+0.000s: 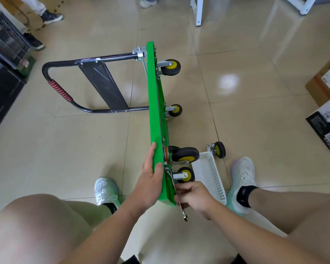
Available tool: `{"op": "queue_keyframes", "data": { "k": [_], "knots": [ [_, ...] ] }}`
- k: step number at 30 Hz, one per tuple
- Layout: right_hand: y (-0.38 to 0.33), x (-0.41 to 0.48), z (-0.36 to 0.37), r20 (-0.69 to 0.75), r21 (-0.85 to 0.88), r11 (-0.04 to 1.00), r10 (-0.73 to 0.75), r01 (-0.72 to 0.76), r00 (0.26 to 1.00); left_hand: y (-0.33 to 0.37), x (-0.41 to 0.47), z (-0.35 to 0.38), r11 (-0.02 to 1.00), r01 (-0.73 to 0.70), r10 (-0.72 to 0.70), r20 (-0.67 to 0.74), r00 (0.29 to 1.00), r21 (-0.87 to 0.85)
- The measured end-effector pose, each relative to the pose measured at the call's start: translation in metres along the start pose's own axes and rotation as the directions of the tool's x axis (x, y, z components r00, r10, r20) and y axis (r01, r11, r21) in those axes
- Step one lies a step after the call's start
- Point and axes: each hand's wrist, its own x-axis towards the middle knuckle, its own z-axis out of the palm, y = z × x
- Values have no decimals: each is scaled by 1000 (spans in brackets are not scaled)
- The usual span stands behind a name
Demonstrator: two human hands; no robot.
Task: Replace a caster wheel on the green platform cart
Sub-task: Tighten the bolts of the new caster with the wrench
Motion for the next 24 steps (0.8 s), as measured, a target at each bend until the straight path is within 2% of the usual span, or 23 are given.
{"op": "queue_keyframes", "data": {
  "k": [4,8,13,24],
  "knots": [
    [-18,-16,5,70,70,996,48,-53,996,0,-1,-1,1000,-11,11,4,1000,7],
    [-18,-19,6,68,90,992,84,-90,994,2,-2,-1,1000,2,-2,6,1000,17],
    [7,-6,-3,-54,-26,1000,14,-16,998,3,-1,-1,1000,10,-10,15,1000,0],
    [21,52,-4,-62,-13,998,-65,64,996,-2,0,-1,999,23,-23,2,1000,-28]
  ]
}}
